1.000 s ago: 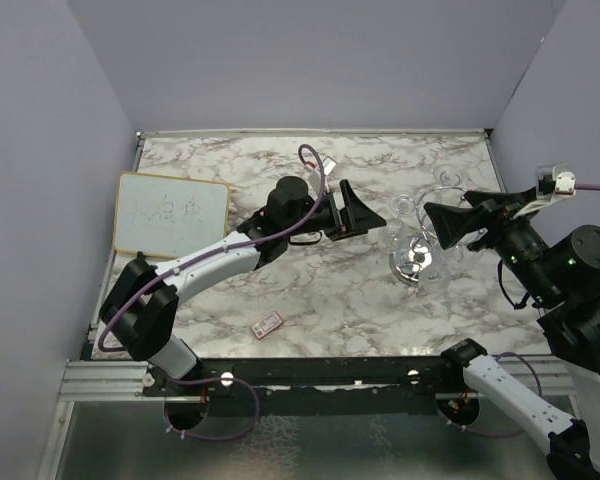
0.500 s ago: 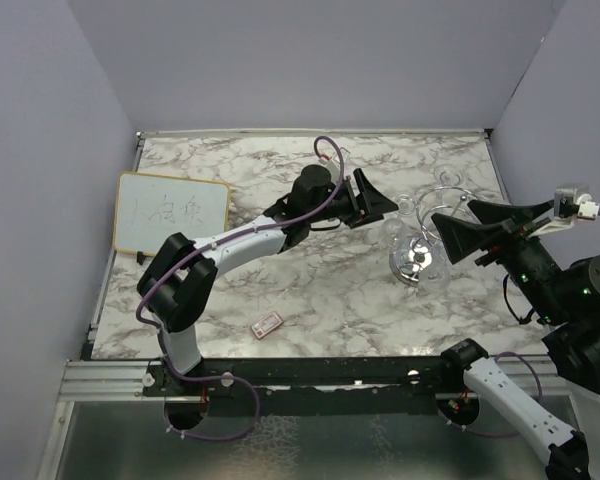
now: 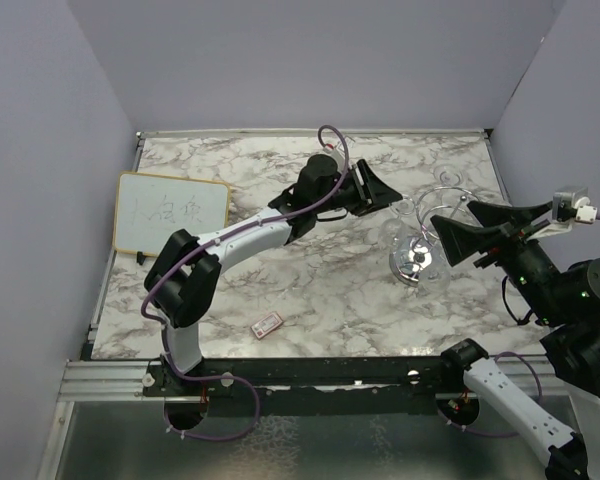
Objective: Take the wine glass off the wine glass rack
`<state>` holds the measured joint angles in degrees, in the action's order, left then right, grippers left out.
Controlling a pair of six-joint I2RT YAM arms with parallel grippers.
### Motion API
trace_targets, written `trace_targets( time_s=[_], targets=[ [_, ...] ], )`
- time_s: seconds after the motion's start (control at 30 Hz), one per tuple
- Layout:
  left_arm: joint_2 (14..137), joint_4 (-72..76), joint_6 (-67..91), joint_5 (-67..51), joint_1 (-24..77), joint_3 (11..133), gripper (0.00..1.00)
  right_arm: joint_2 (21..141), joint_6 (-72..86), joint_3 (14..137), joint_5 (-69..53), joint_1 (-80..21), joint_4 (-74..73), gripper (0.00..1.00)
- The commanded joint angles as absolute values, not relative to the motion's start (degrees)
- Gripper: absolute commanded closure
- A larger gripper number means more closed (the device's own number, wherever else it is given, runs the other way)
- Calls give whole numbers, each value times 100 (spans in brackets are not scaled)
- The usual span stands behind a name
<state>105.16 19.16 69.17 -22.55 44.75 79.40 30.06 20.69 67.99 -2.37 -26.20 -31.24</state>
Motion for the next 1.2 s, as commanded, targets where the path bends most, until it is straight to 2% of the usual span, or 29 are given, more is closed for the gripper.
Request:
trace_targets(
  time_s=[0.0,0.33,0.8,1.17],
  targets=[
    [10638,1651,6769,-2102,4516,8238,54,2921,1992,6726,-110,-2654,-3051,0],
    [10692,1226,6775,-2052,4569,8474,65,2807,1979,6711,39,-2650,-3040,0],
    [10517,1176,6788,-2049,4588,8346,67,2742,2037,6613,70,-2654,-3036,0],
    [10409,1167,6758,-2030,4583,8322,77,2750,2077,6574,66,-2653,-3015,0]
  ],
)
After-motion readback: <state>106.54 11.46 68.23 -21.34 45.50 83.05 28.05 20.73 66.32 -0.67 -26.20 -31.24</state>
